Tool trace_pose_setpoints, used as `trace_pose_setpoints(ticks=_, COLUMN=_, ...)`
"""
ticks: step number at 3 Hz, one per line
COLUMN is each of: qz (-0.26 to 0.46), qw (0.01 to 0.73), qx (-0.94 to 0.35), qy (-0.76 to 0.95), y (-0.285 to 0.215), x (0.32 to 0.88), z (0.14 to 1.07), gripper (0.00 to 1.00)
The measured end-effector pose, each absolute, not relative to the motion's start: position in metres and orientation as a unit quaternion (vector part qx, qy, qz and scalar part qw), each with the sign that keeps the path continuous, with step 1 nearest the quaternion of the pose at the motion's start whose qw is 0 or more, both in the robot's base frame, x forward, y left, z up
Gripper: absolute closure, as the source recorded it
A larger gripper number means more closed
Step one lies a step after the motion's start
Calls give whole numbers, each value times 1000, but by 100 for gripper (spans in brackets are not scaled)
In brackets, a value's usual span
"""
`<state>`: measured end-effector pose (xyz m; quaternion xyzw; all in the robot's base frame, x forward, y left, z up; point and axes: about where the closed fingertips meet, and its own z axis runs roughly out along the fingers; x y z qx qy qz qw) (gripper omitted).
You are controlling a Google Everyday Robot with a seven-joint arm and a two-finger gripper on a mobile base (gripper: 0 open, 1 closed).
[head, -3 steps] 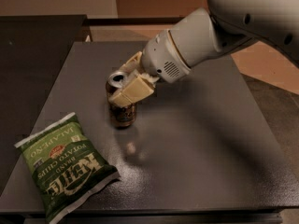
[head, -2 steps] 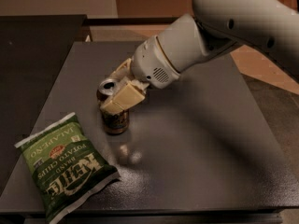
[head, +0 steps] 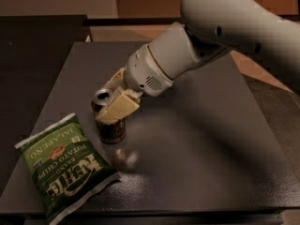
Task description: Move orange can near green jalapeno chip bag
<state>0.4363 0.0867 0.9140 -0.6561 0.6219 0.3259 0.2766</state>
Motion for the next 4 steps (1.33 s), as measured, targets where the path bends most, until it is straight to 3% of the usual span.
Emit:
trace_pose_setpoints(ticks=2, qz=313, qw=272, qx=-658, qy=628, y=84, x=435, z=907, gripper=12)
trace_pose_setpoints(ticks=3, qz=313, qw=271, qx=-660, qy=627, y=85, x=433, z=908, gripper=0)
trace_pose_setpoints(ticks=4, qz=313, qw=271, qx=-660, qy=627, y=85, x=433, z=908, gripper=0)
